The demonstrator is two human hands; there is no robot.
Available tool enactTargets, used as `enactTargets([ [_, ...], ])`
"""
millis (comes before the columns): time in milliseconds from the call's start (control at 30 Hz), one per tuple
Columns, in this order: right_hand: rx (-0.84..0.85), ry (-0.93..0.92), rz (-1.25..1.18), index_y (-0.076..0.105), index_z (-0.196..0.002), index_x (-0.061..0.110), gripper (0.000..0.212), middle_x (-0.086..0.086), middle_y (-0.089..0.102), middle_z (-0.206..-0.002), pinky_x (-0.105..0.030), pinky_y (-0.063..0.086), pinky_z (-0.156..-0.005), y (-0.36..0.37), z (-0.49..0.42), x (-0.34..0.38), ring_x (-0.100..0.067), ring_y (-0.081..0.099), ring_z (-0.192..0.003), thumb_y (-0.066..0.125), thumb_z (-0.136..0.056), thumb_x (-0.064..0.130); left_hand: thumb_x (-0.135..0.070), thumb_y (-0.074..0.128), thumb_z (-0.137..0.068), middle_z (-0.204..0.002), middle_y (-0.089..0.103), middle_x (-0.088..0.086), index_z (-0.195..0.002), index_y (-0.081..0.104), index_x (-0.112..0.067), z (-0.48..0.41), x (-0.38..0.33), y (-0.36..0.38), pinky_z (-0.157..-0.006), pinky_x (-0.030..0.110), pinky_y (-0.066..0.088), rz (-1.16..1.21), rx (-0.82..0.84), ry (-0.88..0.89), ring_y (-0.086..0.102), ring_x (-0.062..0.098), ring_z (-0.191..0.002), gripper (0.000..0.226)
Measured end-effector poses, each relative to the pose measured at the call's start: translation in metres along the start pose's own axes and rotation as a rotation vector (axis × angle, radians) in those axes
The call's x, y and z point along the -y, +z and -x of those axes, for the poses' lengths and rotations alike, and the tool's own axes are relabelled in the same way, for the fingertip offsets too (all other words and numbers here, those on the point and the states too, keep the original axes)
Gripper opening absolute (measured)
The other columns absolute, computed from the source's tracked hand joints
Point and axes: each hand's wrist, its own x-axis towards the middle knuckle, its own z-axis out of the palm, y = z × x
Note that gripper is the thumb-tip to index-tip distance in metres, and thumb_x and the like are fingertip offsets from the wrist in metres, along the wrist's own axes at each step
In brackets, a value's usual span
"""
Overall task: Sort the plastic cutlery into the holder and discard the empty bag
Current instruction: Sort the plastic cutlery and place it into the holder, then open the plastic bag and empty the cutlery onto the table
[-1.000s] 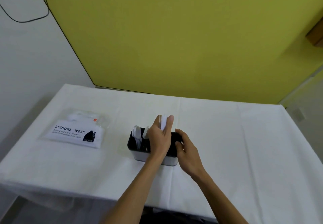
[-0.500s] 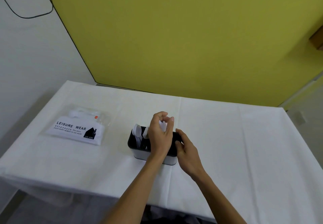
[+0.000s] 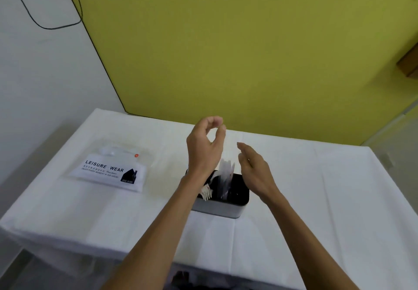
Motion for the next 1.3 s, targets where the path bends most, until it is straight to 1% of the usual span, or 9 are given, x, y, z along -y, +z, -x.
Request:
enactTargets([
  [133, 0.011, -0.105, 0.124, 0.047, -0.147, 0.015, 0.043, -0.001, 0.050, -0.150, -0.017, 0.030, -0.099, 0.020, -0.027, 0.045, -0.020, 0.045, -0.138, 0.036, -0.105, 0.015, -0.014, 0.065, -0.094, -0.093, 0.069, -0.015, -0.104, 0.069, -0.016, -0.030, 0.019, -0.053, -0.083, 0.011, 0.049, -0.013, -0.072, -0.106, 0.062, -0.009, -0.084, 0.011],
  [300, 0.122, -0.192, 0.223, 0.048, -0.146, 0.011, 0.043, -0.008, 0.050, -0.150, -0.024, 0.034, -0.103, 0.078, -0.053, 0.094, -0.025, 0.045, -0.138, 0.035, -0.104, 0.012, -0.015, 0.064, -0.093, -0.089, 0.069, -0.010, -0.102, 0.070, -0.016, -0.039, 0.067, -0.120, -0.068, 0.002, 0.042, -0.125, -0.111, -0.314, 0.061, -0.001, -0.080, 0.011],
  [500, 0.424, -0.201, 0.408, 0.041, -0.149, 0.009, 0.046, -0.008, 0.041, -0.156, -0.028, 0.031, -0.111, 0.186, -0.078, 0.129, -0.027, 0.039, -0.142, 0.033, -0.104, 0.012, -0.014, 0.061, -0.093, -0.097, 0.066, -0.006, -0.108, 0.066, -0.018, -0.017, 0.132, -0.205, -0.062, 0.016, 0.041, -0.188, -0.176, -0.635, 0.062, 0.009, -0.083, 0.016],
  [767, 0.575, -0.071, 0.529, 0.023, -0.153, 0.002, 0.054, -0.015, 0.028, -0.160, -0.038, 0.028, -0.115, 0.261, -0.100, 0.114, -0.032, 0.031, -0.145, 0.037, -0.105, 0.022, -0.023, 0.067, -0.088, -0.121, 0.061, 0.012, -0.116, 0.053, -0.014, 0.012, 0.187, -0.244, -0.091, 0.040, 0.054, -0.114, -0.225, -0.970, 0.063, 0.032, -0.105, 0.033],
  [1000, 0.510, 0.052, 0.491, 0.016, -0.156, 0.005, 0.079, -0.022, 0.036, -0.152, -0.045, 0.032, -0.113, 0.285, -0.108, 0.101, -0.040, 0.038, -0.139, 0.048, -0.100, 0.050, -0.050, 0.079, -0.072, -0.117, 0.062, 0.011, -0.120, 0.049, -0.003, 0.010, 0.216, -0.251, -0.086, 0.046, 0.060, 0.188, -0.382, -1.077, 0.065, 0.031, -0.102, 0.074],
  [1067, 0.561, 0.067, 0.577, 0.039, -0.145, 0.002, 0.071, -0.018, 0.049, -0.143, -0.042, 0.041, -0.106, 0.285, -0.110, 0.100, -0.037, 0.048, -0.131, 0.049, -0.098, 0.055, -0.065, 0.077, -0.055, -0.111, 0.071, 0.013, -0.116, 0.061, -0.004, 0.014, 0.241, -0.251, -0.082, 0.047, 0.061, 0.177, -0.379, -1.098, 0.070, 0.031, -0.095, 0.087],
  [1133, 0.614, 0.094, 0.593, 0.059, -0.104, 0.006, 0.050, -0.008, 0.062, -0.107, -0.036, 0.046, -0.087, 0.284, -0.109, 0.097, -0.032, 0.057, -0.109, 0.051, -0.097, 0.054, -0.058, 0.078, -0.069, -0.102, 0.074, 0.012, -0.107, 0.069, -0.005, 0.012, 0.234, -0.253, -0.081, 0.045, 0.062, 0.166, -0.365, -1.097, 0.072, 0.030, -0.090, 0.066],
  [1200, 0.603, 0.102, 0.521, 0.044, -0.070, 0.016, 0.044, 0.000, 0.049, -0.078, -0.033, 0.040, -0.071, 0.283, -0.104, 0.098, -0.027, 0.052, -0.090, 0.057, -0.094, 0.051, -0.051, 0.077, -0.079, -0.100, 0.074, 0.012, -0.104, 0.070, -0.005, 0.008, 0.215, -0.255, -0.078, 0.042, 0.061, 0.164, -0.343, -1.115, 0.071, 0.030, -0.089, 0.053],
  [1300, 0.544, 0.061, 0.340, 0.051, -0.072, 0.021, 0.031, -0.006, 0.062, -0.095, -0.036, 0.044, -0.074, 0.280, -0.097, 0.108, -0.028, 0.058, -0.094, 0.069, -0.081, 0.044, -0.051, 0.075, -0.082, -0.100, 0.073, 0.012, -0.105, 0.066, -0.006, 0.001, 0.204, -0.253, -0.067, 0.034, 0.057, 0.249, -0.373, -1.137, 0.070, 0.028, -0.086, 0.051],
])
